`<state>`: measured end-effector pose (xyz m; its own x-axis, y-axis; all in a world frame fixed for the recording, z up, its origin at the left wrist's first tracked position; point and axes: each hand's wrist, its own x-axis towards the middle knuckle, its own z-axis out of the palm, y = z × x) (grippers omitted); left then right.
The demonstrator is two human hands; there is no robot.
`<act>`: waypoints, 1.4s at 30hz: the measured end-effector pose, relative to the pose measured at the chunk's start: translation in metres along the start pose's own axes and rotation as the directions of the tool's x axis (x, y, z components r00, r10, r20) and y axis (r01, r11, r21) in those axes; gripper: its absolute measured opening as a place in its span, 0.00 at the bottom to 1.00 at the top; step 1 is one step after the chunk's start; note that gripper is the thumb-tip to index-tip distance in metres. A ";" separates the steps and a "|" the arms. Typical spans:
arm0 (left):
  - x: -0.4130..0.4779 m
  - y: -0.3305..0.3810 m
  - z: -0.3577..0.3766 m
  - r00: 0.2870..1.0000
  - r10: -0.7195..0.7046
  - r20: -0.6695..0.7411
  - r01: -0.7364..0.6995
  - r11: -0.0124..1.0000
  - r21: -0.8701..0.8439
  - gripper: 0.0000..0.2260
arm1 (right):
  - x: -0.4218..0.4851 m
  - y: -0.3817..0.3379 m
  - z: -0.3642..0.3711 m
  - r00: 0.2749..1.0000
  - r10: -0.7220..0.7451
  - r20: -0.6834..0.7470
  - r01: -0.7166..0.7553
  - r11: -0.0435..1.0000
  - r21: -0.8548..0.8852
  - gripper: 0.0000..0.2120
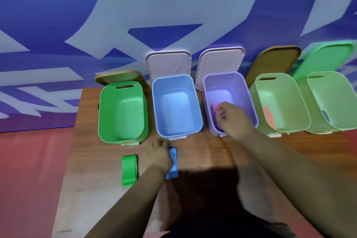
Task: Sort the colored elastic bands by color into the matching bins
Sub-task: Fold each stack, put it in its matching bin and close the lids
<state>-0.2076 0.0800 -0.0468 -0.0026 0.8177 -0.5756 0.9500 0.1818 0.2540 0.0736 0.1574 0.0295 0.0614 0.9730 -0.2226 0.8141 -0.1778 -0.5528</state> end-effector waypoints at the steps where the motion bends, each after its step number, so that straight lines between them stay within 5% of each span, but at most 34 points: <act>1: 0.001 -0.001 0.000 1.000 0.006 0.014 -0.006 1.000 -0.001 0.21 | -0.004 -0.001 0.000 1.000 -0.002 -0.010 0.002 1.000 0.004 0.10; 16: -0.017 0.009 -0.008 0.974 0.218 0.062 -0.216 0.976 -0.024 0.26 | -0.036 0.007 -0.007 0.993 -0.121 0.000 0.120 0.984 0.132 0.10; 21: -0.047 0.041 -0.037 0.952 0.306 0.009 -0.305 0.951 -0.055 0.08 | -0.053 0.000 0.000 0.964 -0.251 0.085 0.234 0.957 0.172 0.10; 26: -0.074 0.067 -0.060 0.946 0.300 -0.123 -0.322 0.918 -0.233 0.10 | -0.061 -0.007 -0.002 0.887 -0.400 0.233 0.350 0.909 0.226 0.09; 28: -0.081 0.074 -0.064 0.963 0.238 -0.125 -0.269 0.829 -0.490 0.08 | -0.062 -0.007 -0.003 0.854 -0.415 0.313 0.331 0.898 0.289 0.10; 32: -0.093 0.086 -0.068 0.986 0.081 -0.146 -0.167 0.487 -0.857 0.09 | -0.063 -0.011 -0.014 0.812 -0.367 0.454 0.210 0.909 0.359 0.18; 36: -0.098 0.093 -0.067 0.992 -0.030 -0.124 -0.109 0.315 -0.943 0.10 | -0.057 -0.015 -0.016 0.874 -0.298 0.384 0.144 0.914 0.380 0.09; 42: -0.094 0.096 -0.065 0.997 -0.065 -0.049 -0.048 0.013 -0.999 0.14 | -0.044 -0.028 -0.025 0.906 -0.271 0.326 0.047 0.828 0.558 0.10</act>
<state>-0.1364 0.0562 0.0826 -0.0800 0.8297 -0.5524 -0.2998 0.5085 0.8072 0.0628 0.1231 0.0748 -0.3533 0.8813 -0.3140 0.3550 -0.1842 -0.9165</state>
